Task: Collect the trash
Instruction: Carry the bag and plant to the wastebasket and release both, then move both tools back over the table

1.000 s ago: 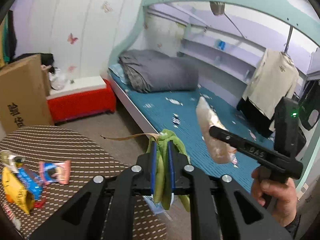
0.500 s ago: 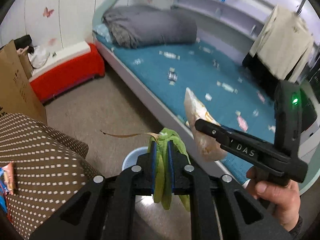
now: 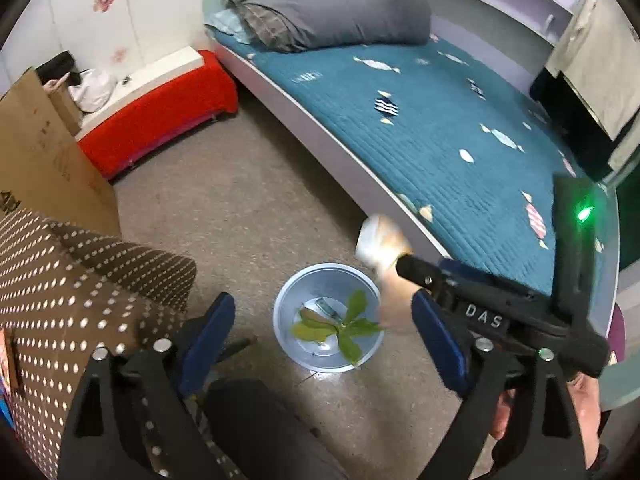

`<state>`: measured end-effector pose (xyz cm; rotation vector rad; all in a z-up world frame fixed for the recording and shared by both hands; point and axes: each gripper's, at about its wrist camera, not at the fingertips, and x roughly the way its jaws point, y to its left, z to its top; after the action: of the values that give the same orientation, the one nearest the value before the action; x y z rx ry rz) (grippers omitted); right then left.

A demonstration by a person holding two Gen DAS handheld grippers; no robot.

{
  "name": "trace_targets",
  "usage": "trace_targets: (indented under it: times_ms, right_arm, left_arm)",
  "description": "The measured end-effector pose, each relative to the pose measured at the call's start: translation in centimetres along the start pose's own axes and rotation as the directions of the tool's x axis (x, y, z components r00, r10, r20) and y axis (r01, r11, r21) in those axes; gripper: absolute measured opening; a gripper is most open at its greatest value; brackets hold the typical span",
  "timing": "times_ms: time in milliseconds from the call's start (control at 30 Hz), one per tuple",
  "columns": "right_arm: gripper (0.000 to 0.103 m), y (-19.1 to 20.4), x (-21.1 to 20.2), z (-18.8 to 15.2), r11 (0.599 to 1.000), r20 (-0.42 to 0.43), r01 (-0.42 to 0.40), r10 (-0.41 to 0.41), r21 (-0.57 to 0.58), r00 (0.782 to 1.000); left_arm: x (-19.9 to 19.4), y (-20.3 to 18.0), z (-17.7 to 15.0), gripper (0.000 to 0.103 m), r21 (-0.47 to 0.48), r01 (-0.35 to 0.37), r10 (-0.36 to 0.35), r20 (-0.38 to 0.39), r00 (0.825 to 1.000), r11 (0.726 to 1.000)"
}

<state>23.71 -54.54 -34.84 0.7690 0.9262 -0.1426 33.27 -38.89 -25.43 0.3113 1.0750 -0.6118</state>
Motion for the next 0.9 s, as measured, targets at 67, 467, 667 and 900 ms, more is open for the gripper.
trace_targets:
  times_ms: [67,467,667,900]
  right_arm:
    - [0.091,-0.3,-0.2,-0.6,1.0,0.006,0.008,-0.008,0.015,1.0]
    - [0.097,1.6,-6.0,-2.1,0.997,0.117,0.081,-0.078,-0.018,0.99]
    - [0.097,5.0,-9.6,-2.3,0.995,0.187,0.069,-0.055,-0.068,0.981]
    - [0.097,10.5,-13.1,-2.9,0.987,0.252,0.056,-0.016,-0.151,0.968]
  left_arm:
    - [-1.0,0.4,-0.4,0.089,-0.021,-0.001,0.001,0.031,1.0,1.0]
    - [-7.3,1.3,-3.5,0.093,-0.049,-0.012,0.021,0.188,0.982,0.999]
    - [-11.5,1.8,-4.7,0.094,-0.035,-0.037,0.045,0.275,0.96,0.999]
    - [-16.9,3.2,-6.5,0.095,-0.05,-0.061,0.075,0.371,0.926,0.997]
